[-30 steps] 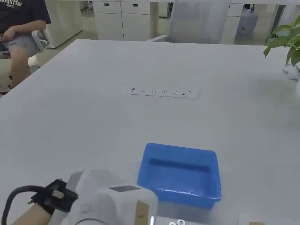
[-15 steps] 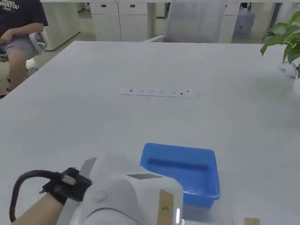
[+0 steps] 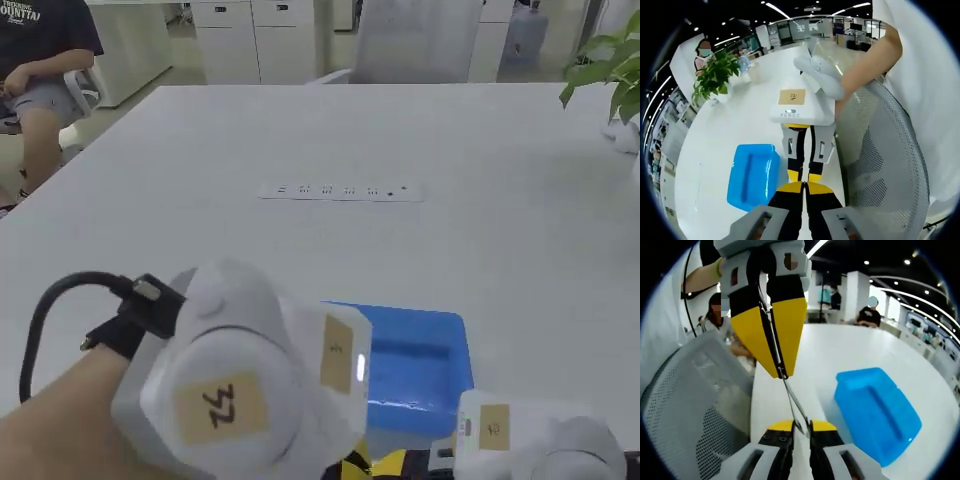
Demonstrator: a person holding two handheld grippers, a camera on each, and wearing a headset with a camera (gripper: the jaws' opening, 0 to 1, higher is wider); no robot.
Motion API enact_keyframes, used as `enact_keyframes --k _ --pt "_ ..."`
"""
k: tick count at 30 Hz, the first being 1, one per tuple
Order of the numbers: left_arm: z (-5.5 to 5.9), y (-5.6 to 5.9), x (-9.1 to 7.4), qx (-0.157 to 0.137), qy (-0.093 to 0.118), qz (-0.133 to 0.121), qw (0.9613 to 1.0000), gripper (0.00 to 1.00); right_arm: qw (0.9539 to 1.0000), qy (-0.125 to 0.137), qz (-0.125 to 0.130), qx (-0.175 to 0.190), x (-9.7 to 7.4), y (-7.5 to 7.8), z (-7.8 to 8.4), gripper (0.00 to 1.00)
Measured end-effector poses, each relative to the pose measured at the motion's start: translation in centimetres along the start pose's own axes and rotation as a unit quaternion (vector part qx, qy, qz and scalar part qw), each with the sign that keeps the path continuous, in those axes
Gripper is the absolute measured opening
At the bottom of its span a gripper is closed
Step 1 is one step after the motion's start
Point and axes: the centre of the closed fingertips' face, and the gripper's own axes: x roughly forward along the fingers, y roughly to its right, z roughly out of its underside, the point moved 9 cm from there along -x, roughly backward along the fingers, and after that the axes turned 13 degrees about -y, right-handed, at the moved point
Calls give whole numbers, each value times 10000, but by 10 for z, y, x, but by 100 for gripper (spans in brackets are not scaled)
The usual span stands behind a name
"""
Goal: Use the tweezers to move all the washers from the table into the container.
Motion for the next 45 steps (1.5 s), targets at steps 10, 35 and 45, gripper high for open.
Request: enact_keyframes --k 10,35,45 --pt "4 -18 8 -394 26 407 9984 0 9993 45 -89 347 5 5 3 8" --pt "48 9 -1 -3392 1915 -427 9200 43 9854 183 -352 1654 -8 27 -6 2" --pt "72 49 -10 -4581 2962 -1807 8184 79 9696 453 -425 2365 -11 28 5 2"
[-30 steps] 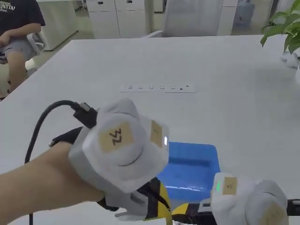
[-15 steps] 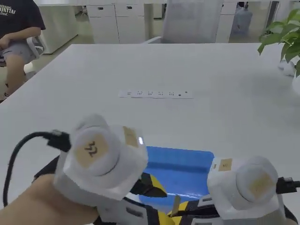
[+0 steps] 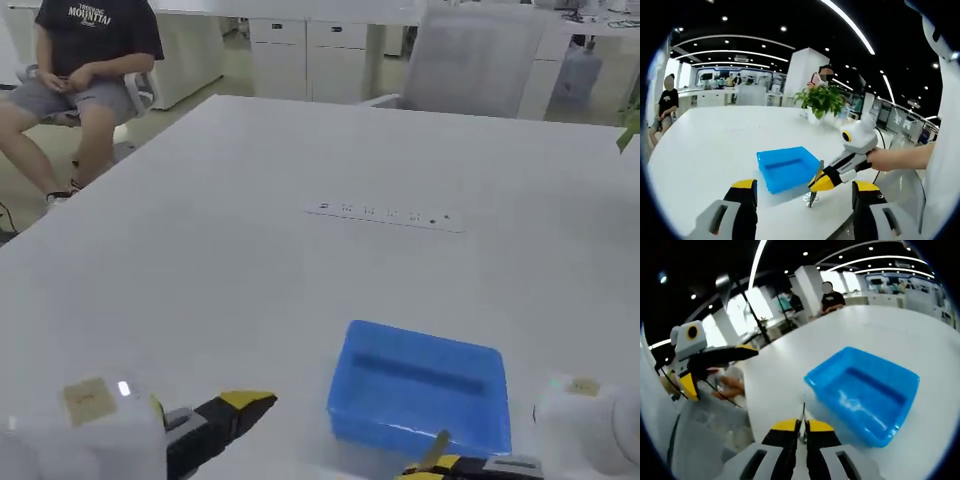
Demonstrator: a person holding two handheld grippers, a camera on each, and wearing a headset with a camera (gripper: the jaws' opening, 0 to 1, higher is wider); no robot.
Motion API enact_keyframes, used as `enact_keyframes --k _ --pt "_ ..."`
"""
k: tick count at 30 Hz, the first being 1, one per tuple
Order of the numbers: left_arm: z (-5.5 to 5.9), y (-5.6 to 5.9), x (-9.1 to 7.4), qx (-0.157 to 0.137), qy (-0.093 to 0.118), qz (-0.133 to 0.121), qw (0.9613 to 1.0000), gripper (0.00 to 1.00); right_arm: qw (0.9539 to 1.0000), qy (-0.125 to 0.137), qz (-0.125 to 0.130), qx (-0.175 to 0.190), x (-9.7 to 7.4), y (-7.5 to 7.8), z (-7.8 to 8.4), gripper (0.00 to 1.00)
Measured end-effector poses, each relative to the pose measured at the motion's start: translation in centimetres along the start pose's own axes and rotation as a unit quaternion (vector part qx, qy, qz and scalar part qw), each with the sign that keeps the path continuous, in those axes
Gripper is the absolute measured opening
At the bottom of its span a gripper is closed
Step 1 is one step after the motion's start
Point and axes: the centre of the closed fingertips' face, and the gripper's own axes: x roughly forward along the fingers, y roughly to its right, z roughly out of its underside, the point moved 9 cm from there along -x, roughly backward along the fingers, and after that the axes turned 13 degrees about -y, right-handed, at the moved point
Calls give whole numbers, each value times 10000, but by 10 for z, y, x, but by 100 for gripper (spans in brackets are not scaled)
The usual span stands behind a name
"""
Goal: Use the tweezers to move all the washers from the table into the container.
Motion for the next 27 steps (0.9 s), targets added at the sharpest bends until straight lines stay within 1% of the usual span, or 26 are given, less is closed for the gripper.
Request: enact_keyframes --k 1,2,3,4,5,6,7,8,9,10,11,13,14,15,18,20,21,24,27 --pt "1 -1 -1 -26 94 -58 9999 80 10000 -3 -5 16 0 -1 0 2" --pt "2 -2 -1 -75 250 -140 9996 82 10000 17 -3 -1 -1 -3 1 2" --pt "2 -3 0 -44 348 -169 9992 84 10000 60 -7 -19 -3 -5 1 2" --pt "2 -4 1 -104 513 -226 9984 86 10000 85 -28 -10 -4 -6 1 2" --pt "2 -4 2 -194 585 -215 9979 88 9999 130 -67 20 -5 -8 1 2" --pt "2 -5 4 -347 757 -192 9963 92 9998 173 -84 41 -7 -9 1 2" --pt "1 -6 5 -441 841 -195 9953 95 9997 212 -105 77 -9 -11 0 2" --pt "1 -6 4 -452 890 -198 9948 97 9996 231 -113 80 -11 -13 0 2" --pt "-1 -6 4 -343 990 -265 9941 98 9996 255 -101 87 -12 -14 0 2" --pt "-3 -7 2 -147 1153 -425 9923 99 9995 302 -60 100 -16 -14 -1 2" --pt "-3 -7 1 -48 1165 -452 9922 99 9994 317 -47 113 -18 -14 -2 2" --pt "-1 -7 1 36 1107 -585 9921 99 9990 429 35 147 -24 -13 -4 2" --pt "0 -8 1 128 1046 -678 9921 99 9987 482 73 168 -28 -13 -6 2" --pt "0 -9 1 165 1008 -703 9923 99 9985 508 91 179 -31 -13 -7 2" --pt "2 -7 4 243 884 -678 9935 99 9978 591 231 181 -40 -11 -10 2" --pt "2 -5 5 359 797 -685 9938 99 9973 630 324 211 -45 -9 -13 2" --pt "3 -5 6 446 755 -731 9935 99 9969 664 364 228 -49 -7 -14 2" --pt "3 -3 7 489 675 -711 9940 99 9961 718 426 276 -56 -3 -18 2" --pt "4 -2 8 528 610 -706 9942 98 9945 828 576 272 -65 3 -26 2"
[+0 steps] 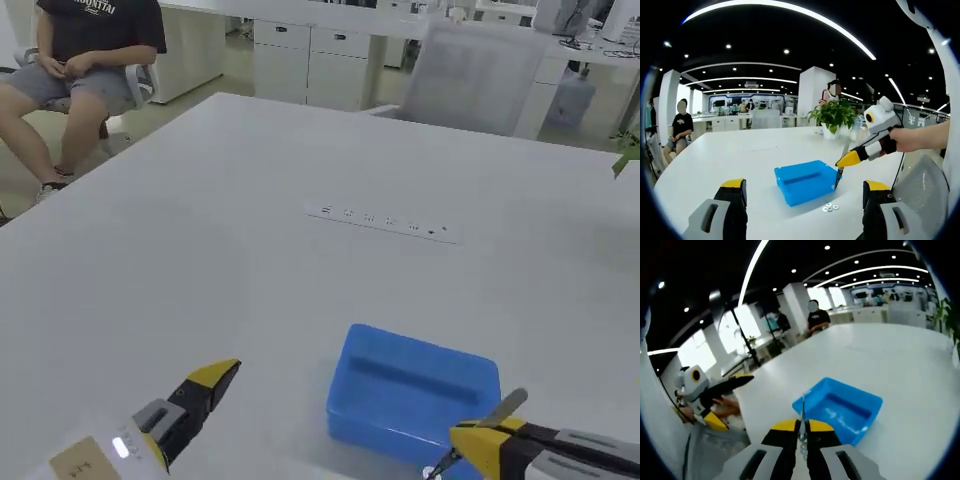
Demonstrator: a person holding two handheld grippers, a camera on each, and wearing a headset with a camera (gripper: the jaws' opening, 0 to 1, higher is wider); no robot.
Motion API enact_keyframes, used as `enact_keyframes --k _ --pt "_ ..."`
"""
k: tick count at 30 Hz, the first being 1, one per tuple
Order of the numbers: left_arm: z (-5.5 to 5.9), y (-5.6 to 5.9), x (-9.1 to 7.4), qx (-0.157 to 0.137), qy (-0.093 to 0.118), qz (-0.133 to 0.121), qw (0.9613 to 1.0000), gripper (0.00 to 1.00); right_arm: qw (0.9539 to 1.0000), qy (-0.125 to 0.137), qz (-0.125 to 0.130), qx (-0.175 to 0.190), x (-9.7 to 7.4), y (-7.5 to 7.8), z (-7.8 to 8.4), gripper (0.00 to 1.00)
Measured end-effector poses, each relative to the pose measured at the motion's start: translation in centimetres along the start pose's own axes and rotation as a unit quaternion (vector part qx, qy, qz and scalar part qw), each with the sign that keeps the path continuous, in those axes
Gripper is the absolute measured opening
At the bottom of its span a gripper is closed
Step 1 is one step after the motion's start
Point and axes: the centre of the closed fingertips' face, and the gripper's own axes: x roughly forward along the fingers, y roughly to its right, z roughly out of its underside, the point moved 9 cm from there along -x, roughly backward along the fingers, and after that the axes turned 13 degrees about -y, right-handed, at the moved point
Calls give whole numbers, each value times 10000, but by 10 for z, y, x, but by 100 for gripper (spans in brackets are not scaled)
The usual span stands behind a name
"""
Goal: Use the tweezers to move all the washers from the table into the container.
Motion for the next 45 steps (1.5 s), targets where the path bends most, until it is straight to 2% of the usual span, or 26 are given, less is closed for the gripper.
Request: enact_keyframes --k 6,9,16,26,33,35,37,41,45 --pt "-2 0 -3 36 50 -40 10000 95 9995 149 282 -90 -6 10 -16 2" --pt "-2 -3 -4 -109 72 -43 9999 94 9987 120 475 -164 -4 18 -22 2" --pt "-2 -5 -6 -188 133 -106 9997 93 9969 2 730 -298 5 31 -28 2" --pt "-1 -6 -6 -225 112 -105 9996 91 9943 -271 899 -512 22 46 -23 2" --pt "-1 -4 -6 -204 88 -56 9997 91 9938 -390 917 -486 34 55 -16 2" --pt "1 -4 -4 -171 -116 -85 9998 91 9935 -429 939 -489 36 58 -14 2" --pt "2 -3 -2 -139 -214 -63 9997 90 9928 -468 971 -524 38 60 -13 2" --pt "4 -3 -2 -90 -254 -48 9996 89 9915 -552 1024 -580 41 69 -11 3" --pt "4 -3 -2 -140 -285 -39 9995 88 9912 -583 1031 -588 43 71 -9 3"
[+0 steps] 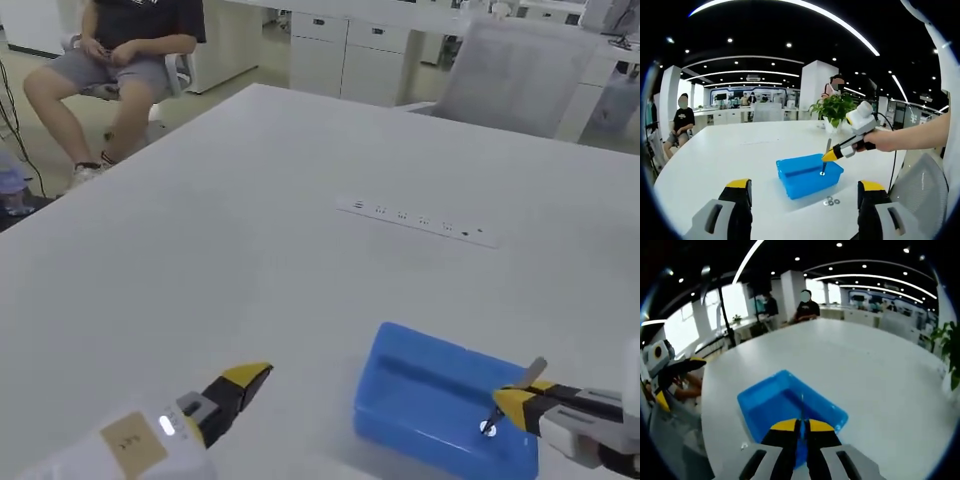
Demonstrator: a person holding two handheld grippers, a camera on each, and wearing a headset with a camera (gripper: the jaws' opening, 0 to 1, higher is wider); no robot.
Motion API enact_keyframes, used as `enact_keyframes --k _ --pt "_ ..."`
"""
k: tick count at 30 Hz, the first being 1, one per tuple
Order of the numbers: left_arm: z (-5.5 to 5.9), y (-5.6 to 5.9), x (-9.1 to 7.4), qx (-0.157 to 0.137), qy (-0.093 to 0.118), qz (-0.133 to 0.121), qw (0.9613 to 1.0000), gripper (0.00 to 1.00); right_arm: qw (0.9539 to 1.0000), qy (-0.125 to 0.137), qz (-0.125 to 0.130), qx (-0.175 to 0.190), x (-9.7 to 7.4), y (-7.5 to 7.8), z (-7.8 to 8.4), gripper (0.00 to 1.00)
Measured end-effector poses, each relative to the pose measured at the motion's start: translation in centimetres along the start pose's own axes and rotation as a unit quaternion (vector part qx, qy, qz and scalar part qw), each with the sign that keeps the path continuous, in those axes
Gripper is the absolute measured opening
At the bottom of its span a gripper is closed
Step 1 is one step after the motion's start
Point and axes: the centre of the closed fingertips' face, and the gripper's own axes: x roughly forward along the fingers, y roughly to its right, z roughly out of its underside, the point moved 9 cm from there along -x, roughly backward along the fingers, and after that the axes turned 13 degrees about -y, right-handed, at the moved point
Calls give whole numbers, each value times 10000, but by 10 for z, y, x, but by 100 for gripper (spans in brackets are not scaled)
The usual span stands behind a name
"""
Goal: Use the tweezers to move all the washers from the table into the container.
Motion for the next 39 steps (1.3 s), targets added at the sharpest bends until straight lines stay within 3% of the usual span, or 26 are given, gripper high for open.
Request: enact_keyframes --k 10,17,22,39 --pt "1 -2 0 -58 -14 6 10000 87 9997 73 53 -213 1 0 1 3" --pt "2 -1 0 -73 -38 19 10000 86 9994 302 65 -164 -10 -5 -5 3" --pt "-1 -1 -2 -163 149 101 9997 85 9989 441 58 -136 -19 -9 -8 3" --pt "1 -2 -2 -209 47 135 9997 82 9968 759 -47 -242 -46 -35 -12 3"
